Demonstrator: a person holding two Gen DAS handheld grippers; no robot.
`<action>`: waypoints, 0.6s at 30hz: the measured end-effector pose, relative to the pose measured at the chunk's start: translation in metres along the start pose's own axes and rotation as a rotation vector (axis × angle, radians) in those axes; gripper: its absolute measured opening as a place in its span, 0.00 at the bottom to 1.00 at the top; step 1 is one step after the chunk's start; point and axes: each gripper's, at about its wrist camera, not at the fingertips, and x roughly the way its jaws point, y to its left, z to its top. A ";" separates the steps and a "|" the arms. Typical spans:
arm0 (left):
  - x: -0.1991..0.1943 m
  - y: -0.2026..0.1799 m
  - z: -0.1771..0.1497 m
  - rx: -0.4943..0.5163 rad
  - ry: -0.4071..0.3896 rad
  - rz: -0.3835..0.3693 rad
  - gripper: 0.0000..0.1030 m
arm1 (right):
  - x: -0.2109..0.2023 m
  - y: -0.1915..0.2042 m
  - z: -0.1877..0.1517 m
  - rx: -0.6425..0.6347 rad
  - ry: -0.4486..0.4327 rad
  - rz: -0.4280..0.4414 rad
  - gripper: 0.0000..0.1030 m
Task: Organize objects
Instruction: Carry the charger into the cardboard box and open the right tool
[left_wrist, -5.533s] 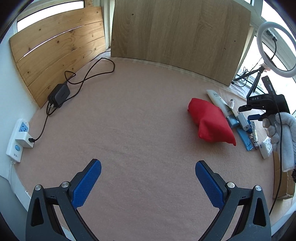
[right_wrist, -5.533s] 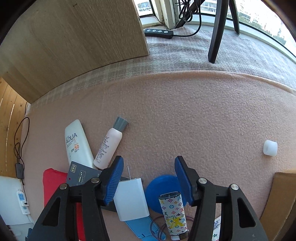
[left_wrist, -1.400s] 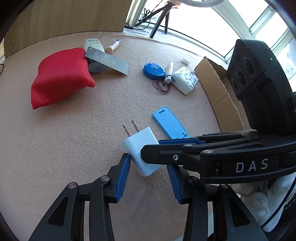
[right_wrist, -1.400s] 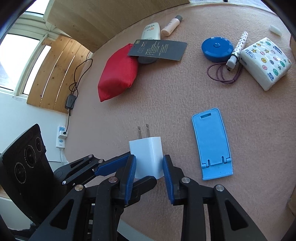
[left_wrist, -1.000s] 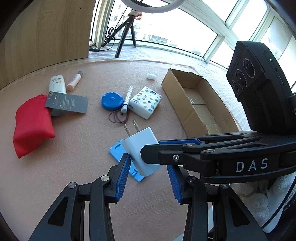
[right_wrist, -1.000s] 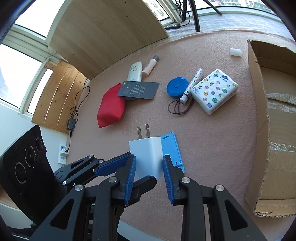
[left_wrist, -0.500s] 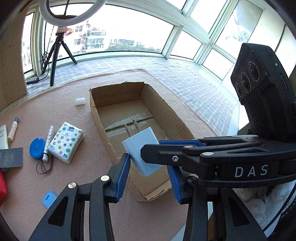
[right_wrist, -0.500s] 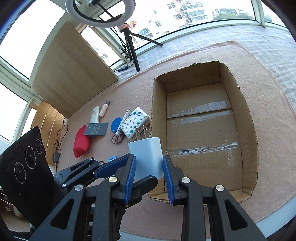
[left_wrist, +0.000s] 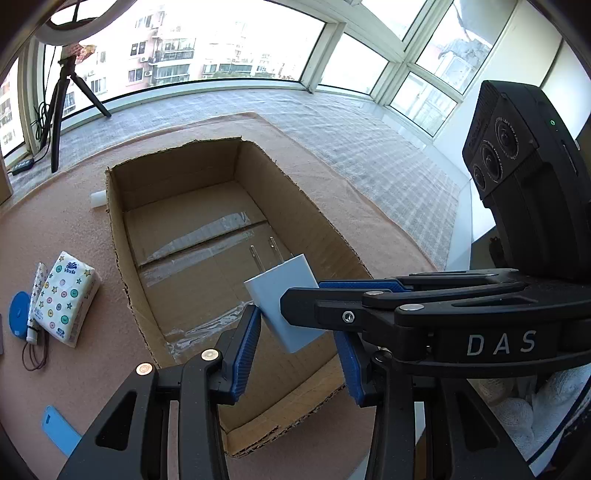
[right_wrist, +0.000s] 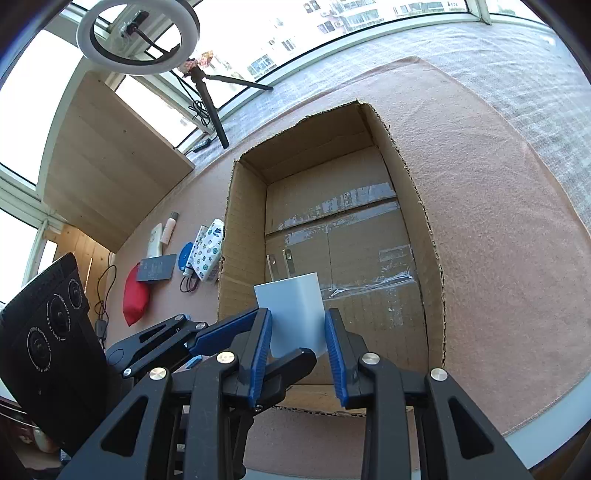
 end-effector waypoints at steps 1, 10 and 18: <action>0.001 0.001 0.000 0.000 0.004 0.003 0.43 | 0.001 -0.001 0.000 0.002 0.003 0.001 0.27; 0.001 0.005 -0.001 -0.006 0.016 0.033 0.48 | 0.002 0.001 -0.001 -0.009 0.005 -0.009 0.31; -0.022 0.012 -0.006 -0.024 -0.011 0.046 0.50 | -0.005 0.008 0.001 -0.004 -0.023 -0.014 0.32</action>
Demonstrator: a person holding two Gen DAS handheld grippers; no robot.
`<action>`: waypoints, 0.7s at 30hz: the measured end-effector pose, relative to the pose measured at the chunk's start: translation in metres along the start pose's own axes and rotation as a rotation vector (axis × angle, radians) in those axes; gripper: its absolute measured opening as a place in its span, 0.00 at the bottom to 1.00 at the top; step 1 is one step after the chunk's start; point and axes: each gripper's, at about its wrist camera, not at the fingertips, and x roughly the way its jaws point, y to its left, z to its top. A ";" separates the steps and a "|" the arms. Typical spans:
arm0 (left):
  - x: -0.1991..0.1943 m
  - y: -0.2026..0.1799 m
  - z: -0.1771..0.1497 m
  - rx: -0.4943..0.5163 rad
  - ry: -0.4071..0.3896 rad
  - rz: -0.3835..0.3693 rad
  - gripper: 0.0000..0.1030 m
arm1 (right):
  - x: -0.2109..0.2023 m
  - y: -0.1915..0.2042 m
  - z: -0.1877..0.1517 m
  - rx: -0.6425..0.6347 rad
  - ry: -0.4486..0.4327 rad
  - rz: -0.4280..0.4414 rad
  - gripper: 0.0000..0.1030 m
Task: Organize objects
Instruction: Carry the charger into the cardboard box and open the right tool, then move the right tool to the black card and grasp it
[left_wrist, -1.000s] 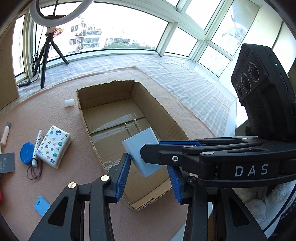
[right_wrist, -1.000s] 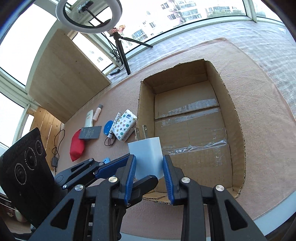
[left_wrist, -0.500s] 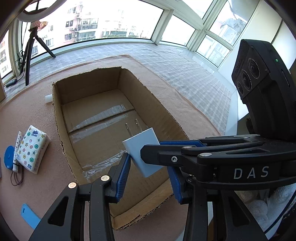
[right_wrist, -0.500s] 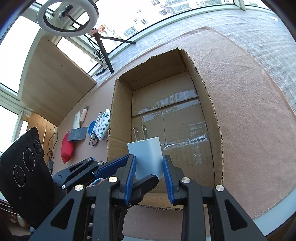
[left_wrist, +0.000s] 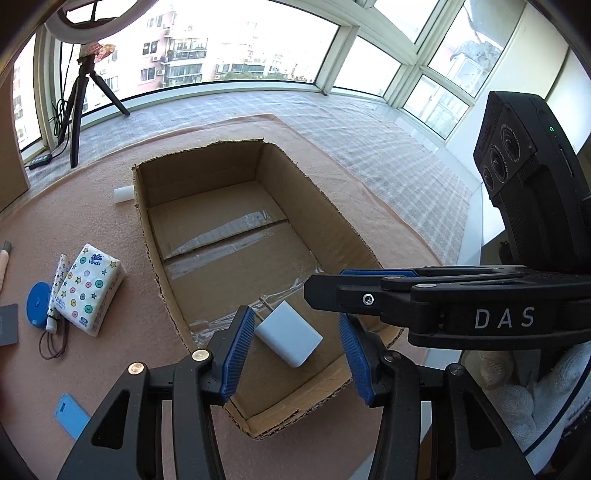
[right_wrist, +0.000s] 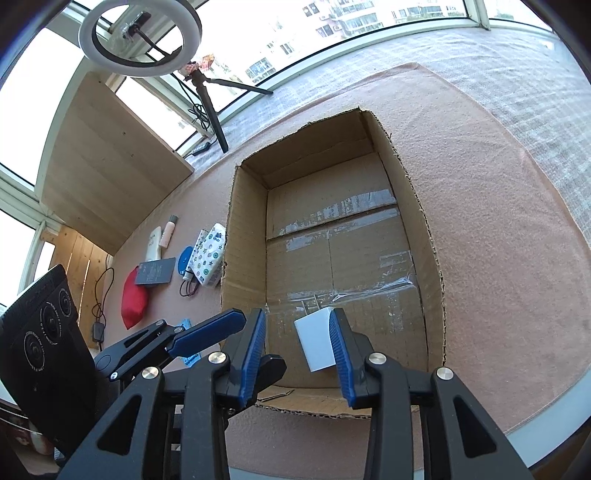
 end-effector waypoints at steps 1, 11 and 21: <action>-0.004 0.001 -0.001 0.000 -0.004 0.001 0.50 | 0.000 0.002 0.000 0.000 -0.004 0.002 0.32; -0.051 0.049 -0.028 -0.073 -0.025 0.057 0.50 | 0.005 0.050 -0.001 -0.072 -0.020 0.024 0.32; -0.110 0.130 -0.085 -0.215 -0.037 0.163 0.50 | 0.049 0.130 0.003 -0.209 0.030 0.102 0.50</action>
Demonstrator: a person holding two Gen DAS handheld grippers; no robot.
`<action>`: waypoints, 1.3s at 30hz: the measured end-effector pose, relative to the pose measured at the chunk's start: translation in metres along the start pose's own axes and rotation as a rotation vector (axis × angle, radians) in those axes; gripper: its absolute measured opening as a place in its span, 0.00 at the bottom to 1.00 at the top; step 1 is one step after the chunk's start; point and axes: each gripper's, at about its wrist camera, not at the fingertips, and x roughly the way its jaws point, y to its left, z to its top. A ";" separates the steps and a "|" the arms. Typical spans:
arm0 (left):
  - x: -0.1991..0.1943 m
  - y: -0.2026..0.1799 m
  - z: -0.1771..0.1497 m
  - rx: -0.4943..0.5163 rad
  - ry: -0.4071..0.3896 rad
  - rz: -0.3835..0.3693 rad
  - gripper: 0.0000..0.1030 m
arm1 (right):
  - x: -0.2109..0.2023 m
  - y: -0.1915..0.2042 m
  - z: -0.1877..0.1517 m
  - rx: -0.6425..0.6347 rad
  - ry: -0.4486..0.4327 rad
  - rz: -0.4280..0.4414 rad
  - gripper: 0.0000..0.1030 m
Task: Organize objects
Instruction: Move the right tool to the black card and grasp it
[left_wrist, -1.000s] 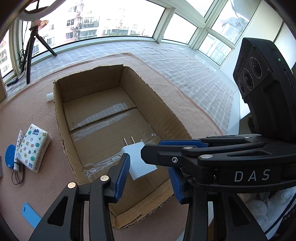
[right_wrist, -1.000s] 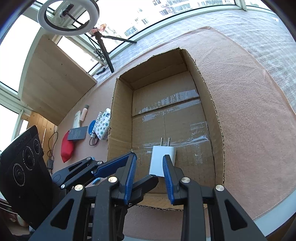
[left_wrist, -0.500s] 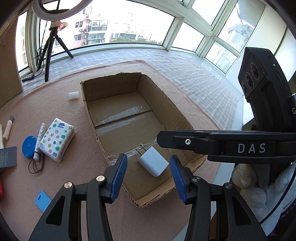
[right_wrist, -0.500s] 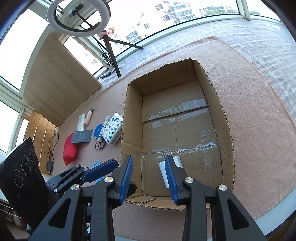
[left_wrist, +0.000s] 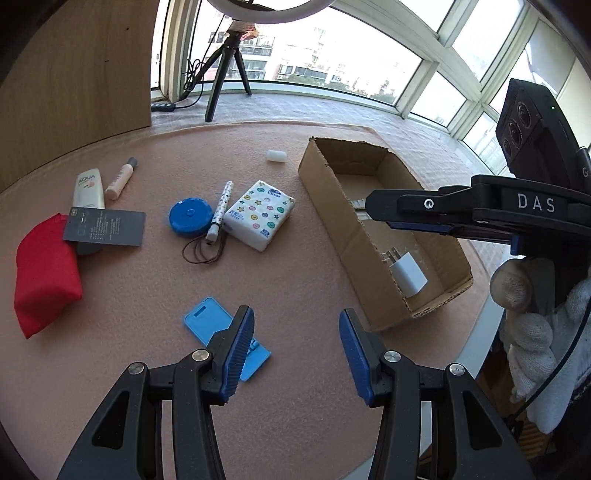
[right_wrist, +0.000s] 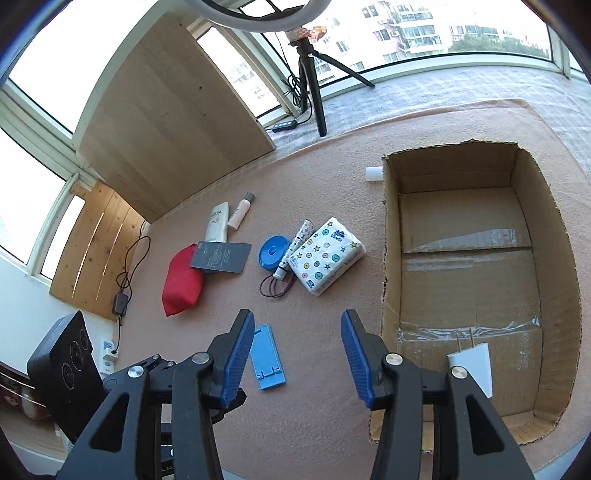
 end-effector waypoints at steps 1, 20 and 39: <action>-0.005 0.010 -0.004 -0.019 -0.003 0.011 0.50 | 0.008 0.009 0.004 -0.026 0.009 0.008 0.54; -0.072 0.145 -0.089 -0.316 -0.015 0.227 0.50 | 0.173 0.115 0.083 -0.225 0.171 0.131 0.63; -0.075 0.149 -0.103 -0.374 -0.001 0.249 0.50 | 0.237 0.105 0.087 -0.248 0.380 0.194 0.63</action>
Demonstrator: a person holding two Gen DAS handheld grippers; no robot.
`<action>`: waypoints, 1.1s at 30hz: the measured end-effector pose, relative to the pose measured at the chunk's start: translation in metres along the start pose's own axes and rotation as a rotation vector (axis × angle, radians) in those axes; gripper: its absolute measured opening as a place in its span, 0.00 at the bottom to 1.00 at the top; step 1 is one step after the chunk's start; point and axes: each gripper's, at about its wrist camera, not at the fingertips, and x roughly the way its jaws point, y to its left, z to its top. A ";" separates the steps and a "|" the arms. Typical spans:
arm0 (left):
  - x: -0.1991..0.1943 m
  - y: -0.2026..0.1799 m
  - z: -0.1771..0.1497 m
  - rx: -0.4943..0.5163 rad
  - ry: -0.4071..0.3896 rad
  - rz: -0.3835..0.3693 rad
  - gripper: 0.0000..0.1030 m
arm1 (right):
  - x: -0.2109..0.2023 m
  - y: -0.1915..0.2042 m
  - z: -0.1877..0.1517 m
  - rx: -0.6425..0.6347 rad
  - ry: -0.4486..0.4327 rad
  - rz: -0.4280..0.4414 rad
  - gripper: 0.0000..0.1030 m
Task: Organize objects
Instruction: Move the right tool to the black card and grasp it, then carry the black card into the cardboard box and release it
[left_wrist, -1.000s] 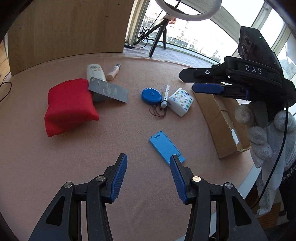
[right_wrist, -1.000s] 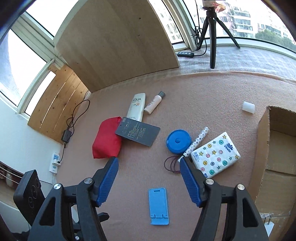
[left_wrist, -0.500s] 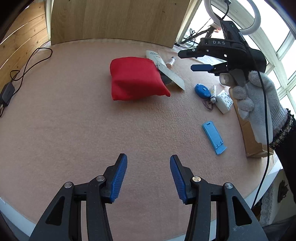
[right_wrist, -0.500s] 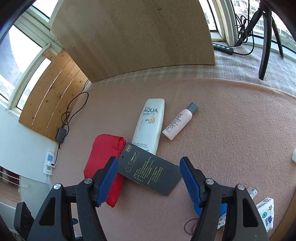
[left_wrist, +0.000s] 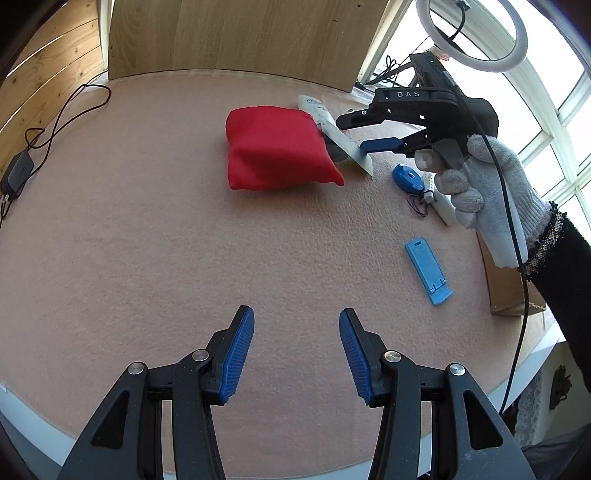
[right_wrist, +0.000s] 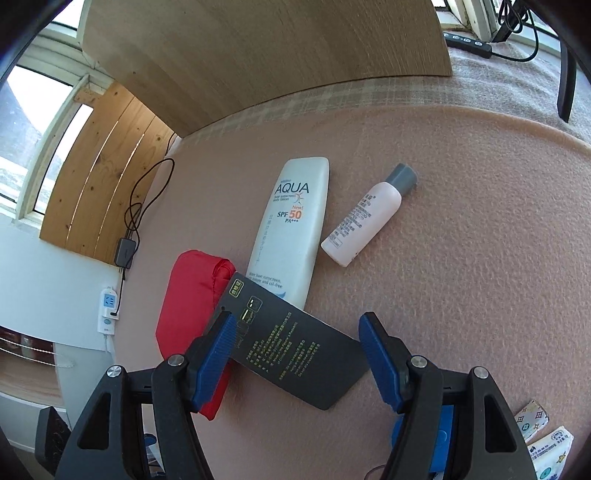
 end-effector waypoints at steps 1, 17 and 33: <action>0.000 -0.001 0.001 0.001 0.000 -0.004 0.50 | -0.001 0.001 -0.003 -0.004 0.008 0.015 0.63; 0.004 -0.004 0.007 0.006 0.002 -0.023 0.50 | 0.009 0.038 -0.022 -0.248 0.013 -0.226 0.63; 0.007 -0.002 0.014 0.015 0.001 -0.008 0.50 | 0.010 0.041 -0.030 -0.285 0.008 -0.280 0.47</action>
